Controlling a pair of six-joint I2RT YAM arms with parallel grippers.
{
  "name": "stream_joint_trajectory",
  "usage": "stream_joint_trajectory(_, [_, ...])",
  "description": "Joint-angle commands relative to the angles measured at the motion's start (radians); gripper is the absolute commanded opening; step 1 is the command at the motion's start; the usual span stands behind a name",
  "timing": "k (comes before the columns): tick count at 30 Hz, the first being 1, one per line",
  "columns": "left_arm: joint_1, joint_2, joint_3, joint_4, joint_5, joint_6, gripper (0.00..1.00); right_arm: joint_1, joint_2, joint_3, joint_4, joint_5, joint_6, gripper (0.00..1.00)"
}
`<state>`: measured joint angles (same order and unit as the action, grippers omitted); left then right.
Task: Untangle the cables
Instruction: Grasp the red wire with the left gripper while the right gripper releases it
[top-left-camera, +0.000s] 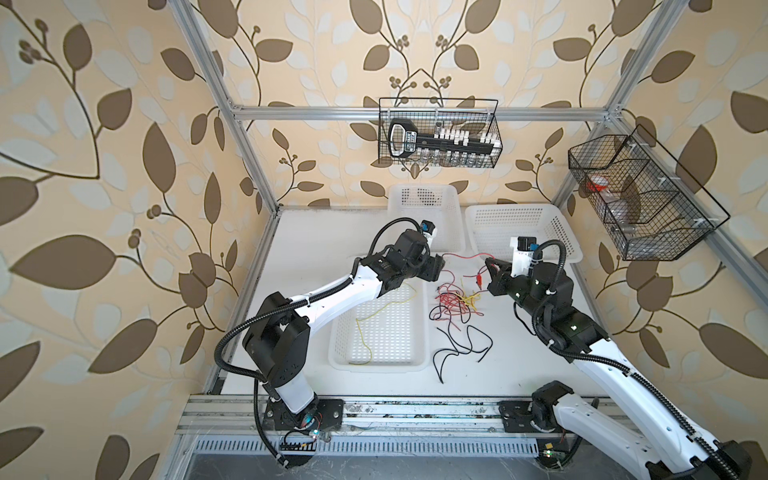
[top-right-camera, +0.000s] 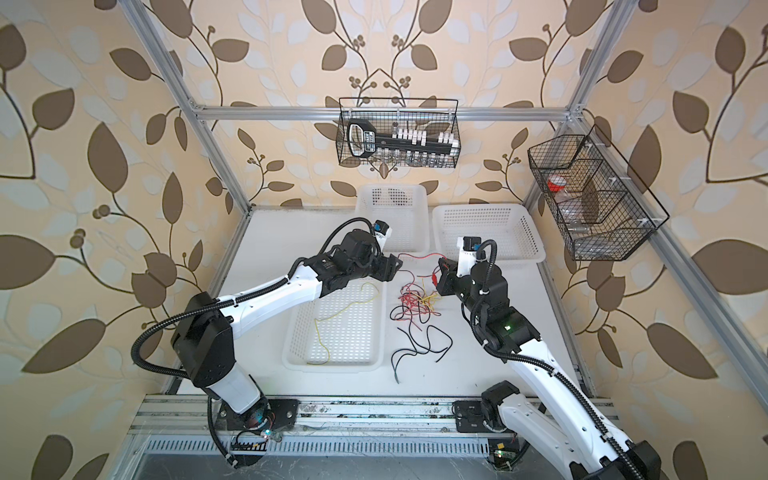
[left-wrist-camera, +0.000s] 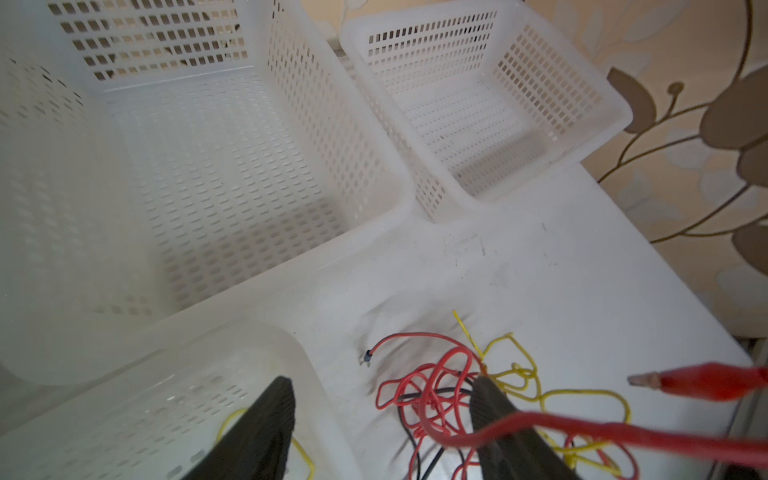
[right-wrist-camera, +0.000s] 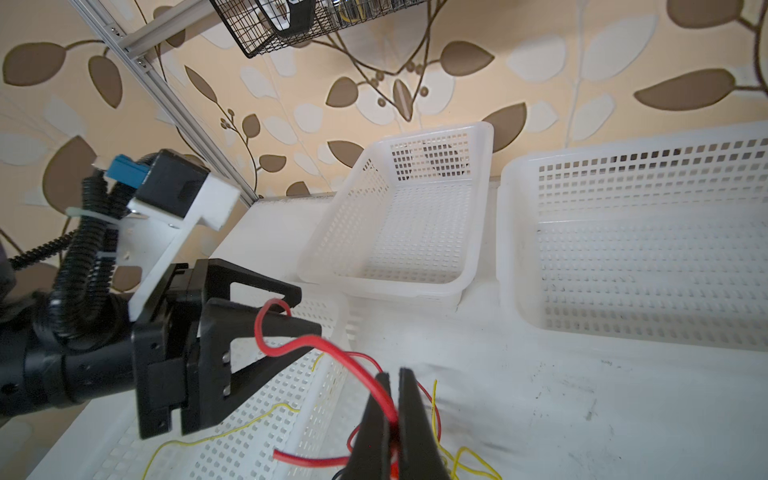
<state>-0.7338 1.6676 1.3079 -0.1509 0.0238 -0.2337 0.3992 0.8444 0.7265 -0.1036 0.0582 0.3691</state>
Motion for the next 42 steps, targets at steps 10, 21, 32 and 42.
stream_joint_trajectory(10, [-0.003, 0.071, 0.206, 0.026, 0.058, 0.015, 0.0, -0.017, -0.014, -0.028, -0.01, 0.094, 0.012, 0.0])
stream_joint_trajectory(21, [-0.003, 0.012, 0.274, -0.004, 0.122, 0.011, 0.0, -0.069, -0.013, -0.132, -0.085, 0.149, 0.062, 0.25])
stream_joint_trajectory(32, [-0.003, -0.06, 0.312, -0.016, 0.171, -0.011, 0.0, -0.083, -0.043, -0.224, -0.137, 0.162, 0.113, 0.71])
stream_joint_trajectory(42, [-0.003, -0.066, 0.366, -0.076, 0.175, -0.014, 0.0, -0.083, -0.119, -0.347, 0.028, -0.019, 0.155, 0.7])
